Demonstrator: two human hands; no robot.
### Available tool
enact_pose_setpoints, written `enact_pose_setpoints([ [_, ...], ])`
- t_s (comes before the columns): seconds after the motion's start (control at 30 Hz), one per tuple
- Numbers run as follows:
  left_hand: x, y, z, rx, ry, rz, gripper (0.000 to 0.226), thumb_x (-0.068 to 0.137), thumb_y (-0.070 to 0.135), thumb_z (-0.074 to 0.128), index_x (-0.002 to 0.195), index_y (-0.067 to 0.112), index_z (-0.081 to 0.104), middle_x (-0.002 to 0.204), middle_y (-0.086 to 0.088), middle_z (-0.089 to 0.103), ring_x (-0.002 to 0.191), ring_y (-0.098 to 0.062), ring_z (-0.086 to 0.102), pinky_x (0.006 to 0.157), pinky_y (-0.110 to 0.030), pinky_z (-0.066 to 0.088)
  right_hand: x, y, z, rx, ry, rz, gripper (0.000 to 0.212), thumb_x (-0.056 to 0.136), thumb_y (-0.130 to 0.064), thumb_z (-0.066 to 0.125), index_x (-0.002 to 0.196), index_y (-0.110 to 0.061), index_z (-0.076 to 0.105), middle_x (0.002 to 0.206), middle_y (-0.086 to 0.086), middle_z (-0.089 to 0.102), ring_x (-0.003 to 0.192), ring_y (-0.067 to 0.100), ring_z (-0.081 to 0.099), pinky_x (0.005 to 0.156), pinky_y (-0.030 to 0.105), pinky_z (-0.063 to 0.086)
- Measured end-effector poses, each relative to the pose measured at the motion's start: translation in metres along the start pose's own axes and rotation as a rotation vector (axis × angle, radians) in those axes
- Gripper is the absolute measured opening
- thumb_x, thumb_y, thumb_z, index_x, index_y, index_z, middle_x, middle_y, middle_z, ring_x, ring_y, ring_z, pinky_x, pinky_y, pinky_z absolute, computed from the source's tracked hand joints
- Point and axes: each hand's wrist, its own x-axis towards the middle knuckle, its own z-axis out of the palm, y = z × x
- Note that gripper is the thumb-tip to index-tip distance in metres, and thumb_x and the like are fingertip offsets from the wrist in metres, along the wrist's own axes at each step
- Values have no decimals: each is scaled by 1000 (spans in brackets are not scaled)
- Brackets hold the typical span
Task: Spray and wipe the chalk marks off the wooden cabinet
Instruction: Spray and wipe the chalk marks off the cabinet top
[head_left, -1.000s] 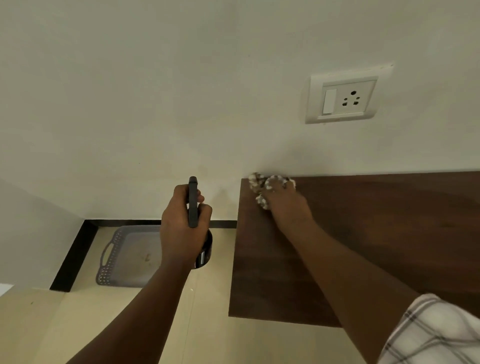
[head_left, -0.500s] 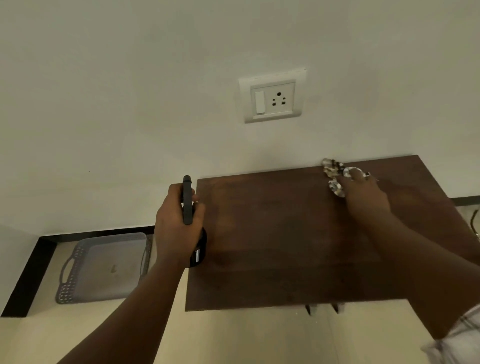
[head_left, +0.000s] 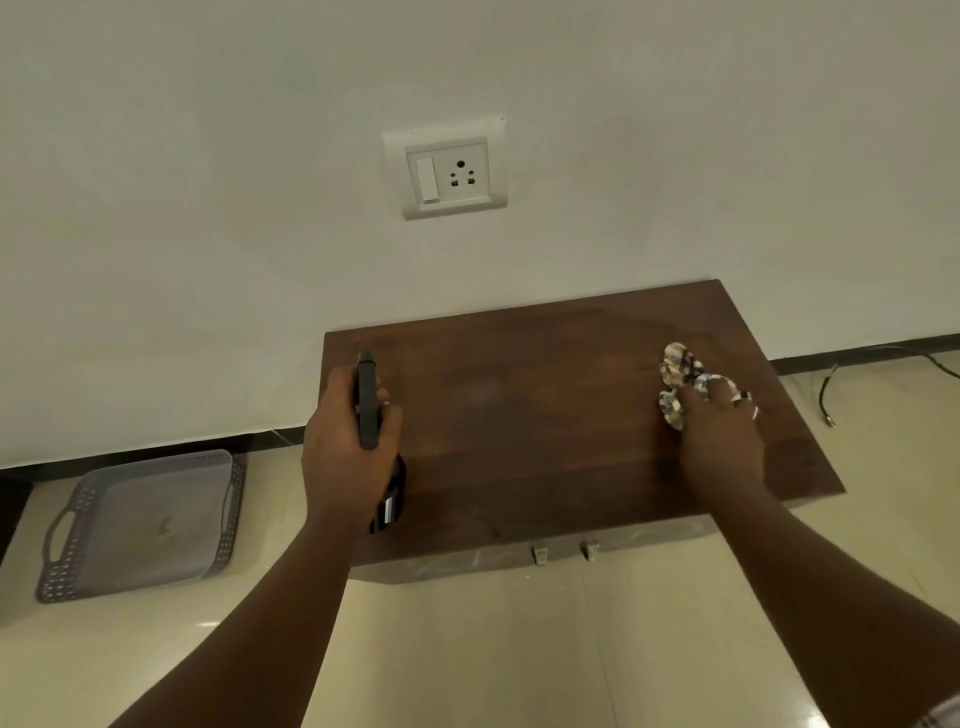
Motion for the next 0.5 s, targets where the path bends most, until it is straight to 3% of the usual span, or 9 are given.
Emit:
enact_pose_setpoints([
  [0.2, -9, 7, 3, -3, -24, -15, 11, 96, 17, 58, 101, 24, 51, 80, 8, 57, 72, -14, 57, 64, -28, 45, -49, -31, 17, 29, 43, -15, 34, 94, -15, 44, 125, -10, 56, 134, 19, 44, 120, 42, 41, 91, 52, 49],
  [0.37, -11, 13, 0, -6, -12, -23, 11, 96, 17, 59, 103, 20, 52, 84, 2, 60, 74, -17, 59, 67, -28, 46, -90, -78, 36, 10, 59, -288, 42, 92, -25, 34, 115, -8, 64, 121, 18, 56, 111, 44, 52, 97, 57, 42],
  [0.5, -15, 15, -3, -17, 10, -23, 11, 95, 15, 59, 105, 18, 54, 84, 6, 61, 75, -16, 60, 68, -28, 47, -123, -108, 44, 50, 49, -495, 29, 87, -25, 64, 113, -11, 65, 118, 16, 58, 107, 41, 56, 91, 51, 50],
])
